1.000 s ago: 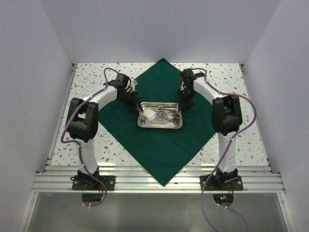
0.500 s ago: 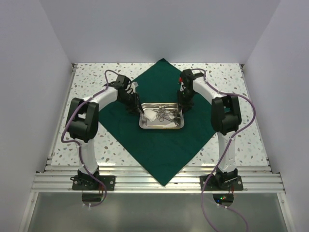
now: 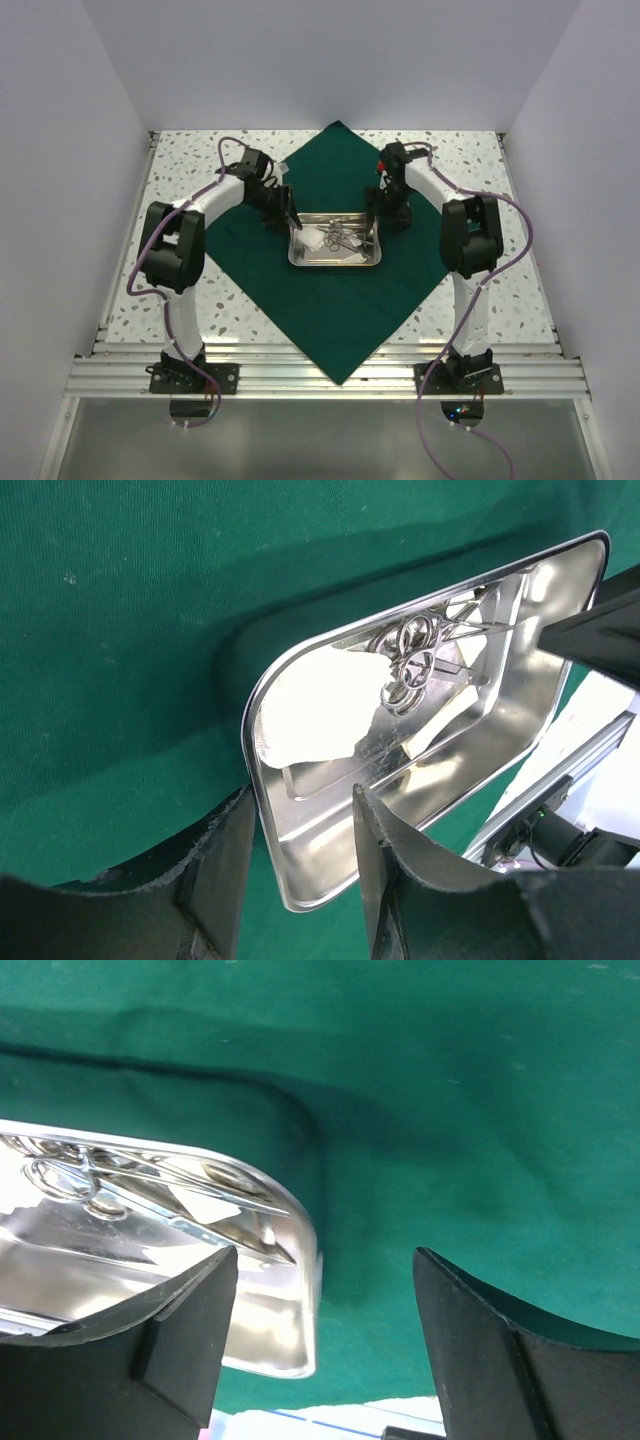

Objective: Prepare the surgical pack

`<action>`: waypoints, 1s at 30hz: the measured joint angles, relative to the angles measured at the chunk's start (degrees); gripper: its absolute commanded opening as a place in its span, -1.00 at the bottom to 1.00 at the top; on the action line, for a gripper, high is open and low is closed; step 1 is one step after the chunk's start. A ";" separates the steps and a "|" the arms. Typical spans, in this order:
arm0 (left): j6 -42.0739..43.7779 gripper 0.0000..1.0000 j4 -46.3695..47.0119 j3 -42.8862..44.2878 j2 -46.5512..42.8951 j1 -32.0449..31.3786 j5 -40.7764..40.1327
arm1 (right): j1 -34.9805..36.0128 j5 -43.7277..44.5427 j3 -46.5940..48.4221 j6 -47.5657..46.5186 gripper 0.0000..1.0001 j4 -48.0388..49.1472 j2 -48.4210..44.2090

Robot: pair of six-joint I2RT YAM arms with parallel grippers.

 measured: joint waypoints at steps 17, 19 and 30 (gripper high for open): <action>3.69 -0.05 -0.79 -0.09 1.18 0.00 1.03 | -2.43 -0.35 1.79 -0.61 0.69 -4.13 -1.03; 3.74 -0.08 -0.76 -0.11 1.25 0.00 1.33 | -2.45 -0.37 1.81 -0.61 0.70 -4.22 -1.40; 3.74 -0.10 -0.44 -0.09 2.58 -0.22 2.64 | -2.49 -0.57 3.48 -0.57 0.70 -5.46 -1.49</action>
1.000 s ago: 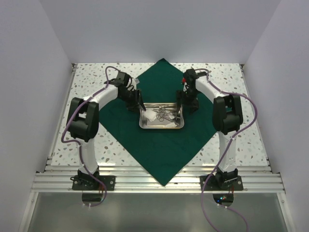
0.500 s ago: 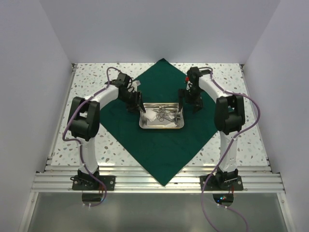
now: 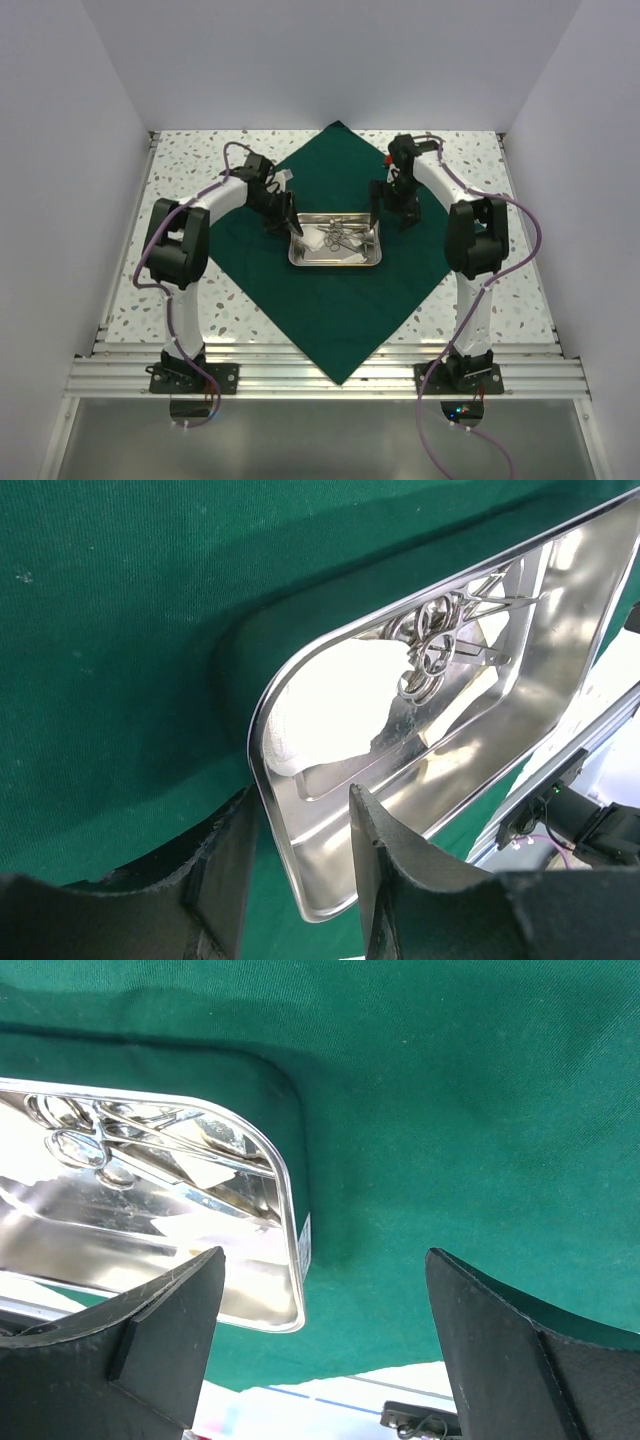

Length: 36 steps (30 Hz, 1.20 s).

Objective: Prepare the surgical pack

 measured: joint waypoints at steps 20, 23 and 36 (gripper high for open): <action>1.75 0.32 -0.24 2.99 1.14 -0.26 0.39 | -0.17 10.08 -0.50 0.59 0.98 -0.31 -7.30; 1.70 0.31 0.52 2.97 0.94 -0.26 1.88 | -0.50 8.44 0.55 0.26 0.97 -1.22 -10.69; 1.75 0.13 1.70 0.33 0.83 -0.68 2.08 | -0.57 3.26 -5.46 -1.07 0.97 -2.10 -20.35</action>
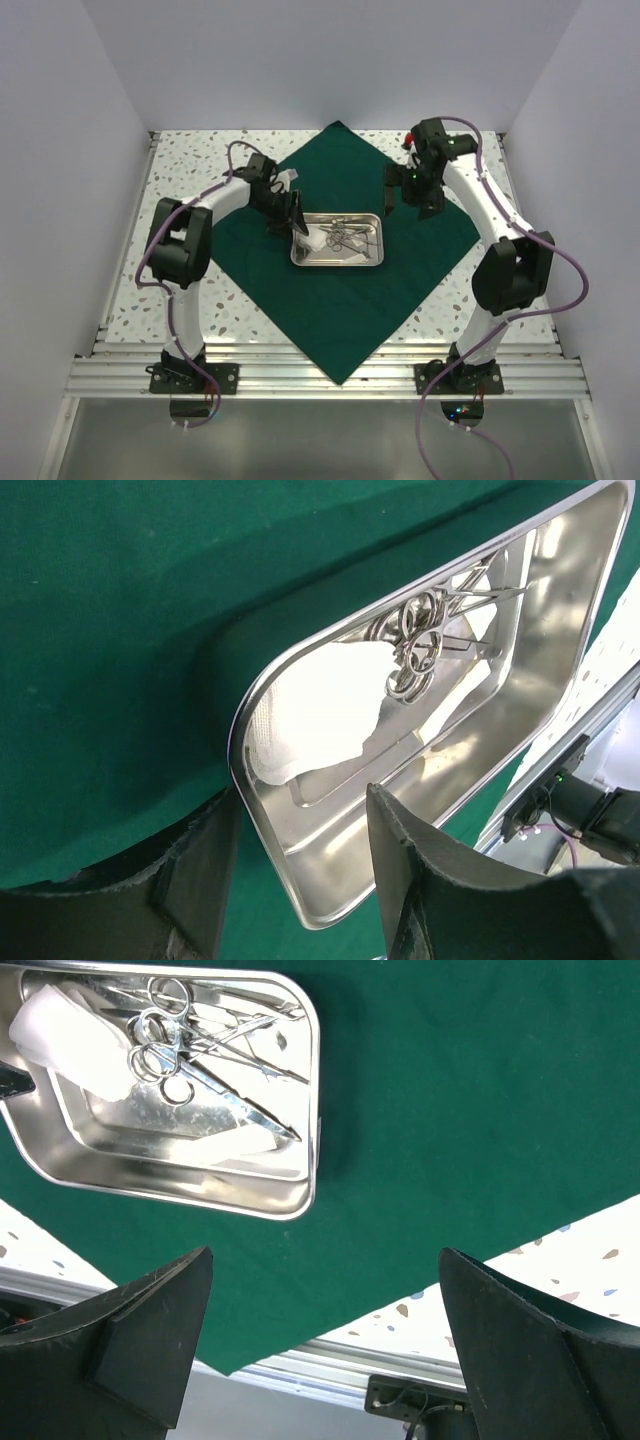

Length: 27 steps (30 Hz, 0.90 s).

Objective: Prepare the surgical pack

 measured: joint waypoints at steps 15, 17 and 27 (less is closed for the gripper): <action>-0.02 0.33 -0.50 -2.49 -4.79 -0.26 -5.44 | 4.61 1.53 -5.09 -3.74 0.97 -0.31 -6.03; -0.04 0.35 -0.92 -5.95 -9.92 0.37 -8.28 | 7.30 1.92 -7.65 -3.89 0.97 0.00 -8.76; -1.09 0.56 -1.64 -13.29 -30.77 12.66 -20.02 | 36.54 0.31 -28.46 -1.42 0.61 5.86 -15.67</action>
